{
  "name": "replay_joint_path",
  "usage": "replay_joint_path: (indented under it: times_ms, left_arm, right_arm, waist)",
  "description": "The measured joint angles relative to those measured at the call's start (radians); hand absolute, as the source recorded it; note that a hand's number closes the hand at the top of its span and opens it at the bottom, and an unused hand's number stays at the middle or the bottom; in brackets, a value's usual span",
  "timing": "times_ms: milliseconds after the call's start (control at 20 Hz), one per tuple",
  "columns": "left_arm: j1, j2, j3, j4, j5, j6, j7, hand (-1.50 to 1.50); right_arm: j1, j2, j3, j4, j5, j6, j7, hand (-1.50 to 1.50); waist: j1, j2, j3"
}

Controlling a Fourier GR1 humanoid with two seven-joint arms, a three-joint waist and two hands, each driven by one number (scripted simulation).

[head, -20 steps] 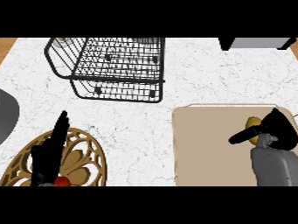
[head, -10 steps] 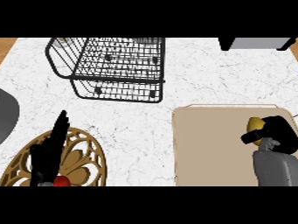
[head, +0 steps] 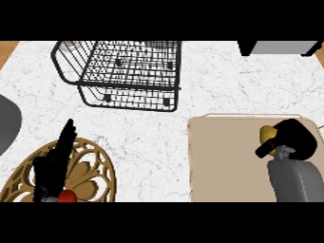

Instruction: Pick the lemon from the tray and place it in the tiered basket

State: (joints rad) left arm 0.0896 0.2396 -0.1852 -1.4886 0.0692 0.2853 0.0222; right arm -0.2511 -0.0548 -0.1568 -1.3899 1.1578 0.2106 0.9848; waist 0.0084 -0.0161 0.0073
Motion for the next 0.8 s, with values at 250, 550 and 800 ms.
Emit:
replay_joint_path:
  times_ms: [250, 550, 800]
  left_arm:
    - [-0.024, -0.003, -0.019, -0.004, -0.003, -0.012, 0.006, 0.00]
    - [-0.005, -0.004, -0.012, -0.006, -0.011, 0.006, 0.009, 0.00]
    - [0.002, 0.001, -0.002, -0.008, 0.001, 0.004, 0.021, 0.00]
  right_arm:
    - [-0.068, 0.016, 0.235, 0.034, 0.001, 0.124, -0.240, 1.50]
    - [-0.146, 0.039, 0.366, 0.009, -0.053, 0.149, -0.447, 1.50]
    - [-0.189, 0.050, 0.338, -0.162, -0.207, 0.143, -0.424, 1.50]
  waist:
    - [0.044, 0.013, -0.002]
    - [0.019, 0.010, 0.007]
    - [-0.004, 0.006, 0.008]
